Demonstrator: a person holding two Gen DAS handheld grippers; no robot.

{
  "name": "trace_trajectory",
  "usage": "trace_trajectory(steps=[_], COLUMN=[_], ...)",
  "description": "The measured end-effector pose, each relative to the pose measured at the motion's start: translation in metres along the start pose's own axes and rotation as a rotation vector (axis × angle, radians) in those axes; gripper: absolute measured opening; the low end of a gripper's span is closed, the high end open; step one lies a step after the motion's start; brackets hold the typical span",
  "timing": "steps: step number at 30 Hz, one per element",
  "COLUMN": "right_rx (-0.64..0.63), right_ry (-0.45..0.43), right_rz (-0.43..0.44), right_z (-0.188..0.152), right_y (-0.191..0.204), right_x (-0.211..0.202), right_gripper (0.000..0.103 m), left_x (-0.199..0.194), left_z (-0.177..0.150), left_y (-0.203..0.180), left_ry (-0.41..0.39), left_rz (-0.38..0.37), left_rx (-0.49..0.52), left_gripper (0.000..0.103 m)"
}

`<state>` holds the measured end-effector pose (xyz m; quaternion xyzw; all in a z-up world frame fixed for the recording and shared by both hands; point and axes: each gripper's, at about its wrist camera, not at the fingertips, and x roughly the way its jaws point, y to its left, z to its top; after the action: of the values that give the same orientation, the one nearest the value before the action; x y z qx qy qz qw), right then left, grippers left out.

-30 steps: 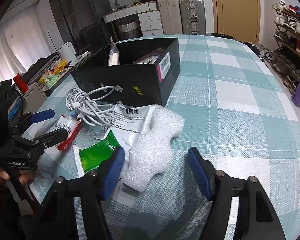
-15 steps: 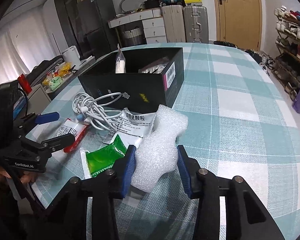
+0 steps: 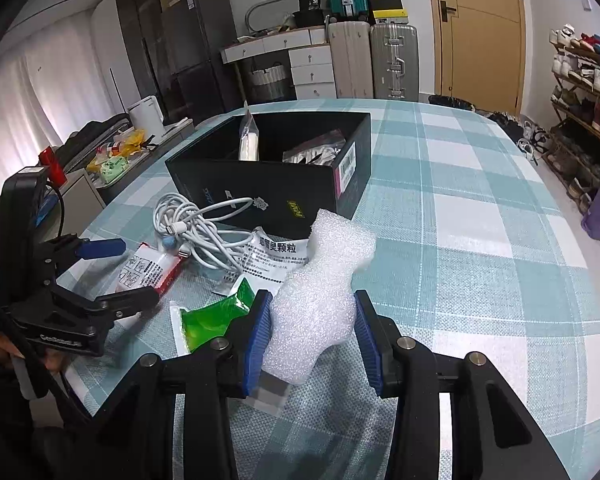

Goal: Organize soft objects
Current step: 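Grasp the foam wrap with the right gripper while the left grasps the red-edged packet, then carry the foam wrap and red-edged packet over the black box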

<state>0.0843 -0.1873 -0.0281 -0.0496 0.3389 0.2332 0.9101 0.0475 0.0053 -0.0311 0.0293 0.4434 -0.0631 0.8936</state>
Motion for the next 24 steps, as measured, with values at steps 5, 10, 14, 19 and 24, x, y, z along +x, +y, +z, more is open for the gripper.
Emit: trace_trajectory(steps=[5,10,14,19,24], right_rx=[-0.015,-0.026,-0.032,-0.035,-0.038], right_ry=[-0.006,-0.021,-0.038,-0.063,-0.086], right_rz=[0.004,0.006,0.005,0.009,0.017], right_z=[0.001,0.002,0.002,0.003,0.005], right_y=[0.005,0.009,0.011,0.012,0.014], right_x=[-0.002,-0.005,-0.008,-0.015,-0.021], right_gripper=[0.041,0.041,0.041,0.041,0.041], left_x=[-0.008,-0.015,-0.022,-0.035,-0.047], left_z=[-0.005,-0.007,-0.009,-0.005,0.003], left_y=[-0.005,-0.004,-0.001,0.004,0.007], left_ry=[-0.028,-0.034,-0.053,-0.093,-0.148], left_rz=[-0.053,-0.067,-0.083,-0.104,-0.11], left_rx=[0.028,0.025,0.006,-0.019,-0.031], left_gripper=[0.058,0.052,0.052,0.051,0.051])
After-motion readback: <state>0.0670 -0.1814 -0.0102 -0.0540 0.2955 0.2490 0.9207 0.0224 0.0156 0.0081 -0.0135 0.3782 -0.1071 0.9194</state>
